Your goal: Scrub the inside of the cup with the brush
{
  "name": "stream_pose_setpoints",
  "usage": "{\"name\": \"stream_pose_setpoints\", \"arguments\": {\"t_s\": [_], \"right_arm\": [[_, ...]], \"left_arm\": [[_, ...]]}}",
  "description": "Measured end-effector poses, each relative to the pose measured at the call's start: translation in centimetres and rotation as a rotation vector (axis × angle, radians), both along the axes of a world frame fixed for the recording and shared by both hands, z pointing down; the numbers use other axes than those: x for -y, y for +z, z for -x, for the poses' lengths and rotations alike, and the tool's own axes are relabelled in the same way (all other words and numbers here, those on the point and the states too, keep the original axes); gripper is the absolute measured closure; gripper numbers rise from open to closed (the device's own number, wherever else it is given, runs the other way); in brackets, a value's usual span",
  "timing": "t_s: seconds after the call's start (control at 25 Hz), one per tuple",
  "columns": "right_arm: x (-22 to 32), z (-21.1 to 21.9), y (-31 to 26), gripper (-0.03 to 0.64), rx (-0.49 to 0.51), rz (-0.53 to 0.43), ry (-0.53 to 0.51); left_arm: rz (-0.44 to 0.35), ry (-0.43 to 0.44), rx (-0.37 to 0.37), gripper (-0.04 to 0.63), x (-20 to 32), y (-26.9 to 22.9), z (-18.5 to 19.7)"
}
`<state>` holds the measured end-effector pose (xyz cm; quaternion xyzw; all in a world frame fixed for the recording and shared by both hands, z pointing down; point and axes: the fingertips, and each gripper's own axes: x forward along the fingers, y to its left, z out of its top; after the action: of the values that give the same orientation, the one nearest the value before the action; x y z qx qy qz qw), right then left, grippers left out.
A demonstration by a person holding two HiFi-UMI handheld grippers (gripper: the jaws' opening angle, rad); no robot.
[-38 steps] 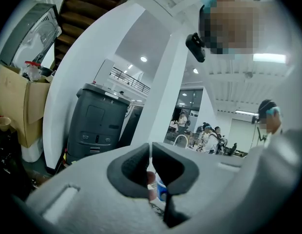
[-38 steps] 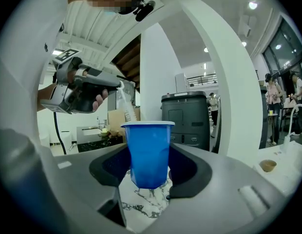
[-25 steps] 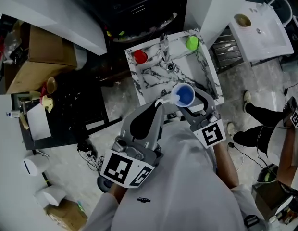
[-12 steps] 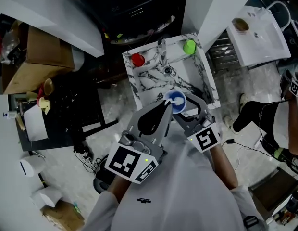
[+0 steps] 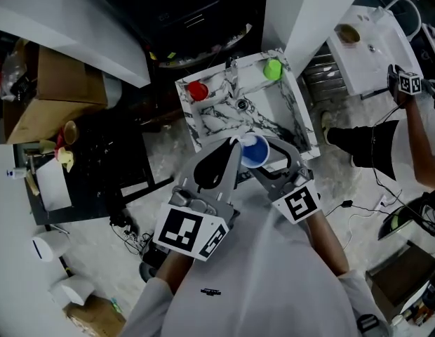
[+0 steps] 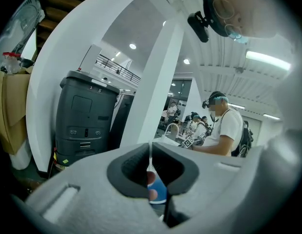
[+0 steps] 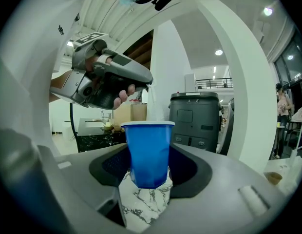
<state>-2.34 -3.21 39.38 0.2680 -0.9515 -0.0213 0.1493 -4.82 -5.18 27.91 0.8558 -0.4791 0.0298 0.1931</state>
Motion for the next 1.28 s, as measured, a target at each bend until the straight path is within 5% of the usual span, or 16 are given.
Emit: {"name": "stream_pose_setpoints", "arguments": {"t_s": [0.68, 1.08, 1.28], "right_arm": [[1.0, 0.6, 0.0, 0.377, 0.025, -0.018, 0.032], [0.5, 0.8, -0.1, 0.377, 0.002, -0.023, 0.035], [-0.2, 1.1, -0.3, 0.377, 0.009, -0.017, 0.033]], "left_arm": [[0.023, 0.040, 0.044, 0.577, -2.2, 0.2, 1.5], [0.046, 0.135, -0.056, 0.577, -3.1, -0.3, -0.8], [0.028, 0.158, -0.046, 0.577, -2.8, -0.4, -1.5]]}}
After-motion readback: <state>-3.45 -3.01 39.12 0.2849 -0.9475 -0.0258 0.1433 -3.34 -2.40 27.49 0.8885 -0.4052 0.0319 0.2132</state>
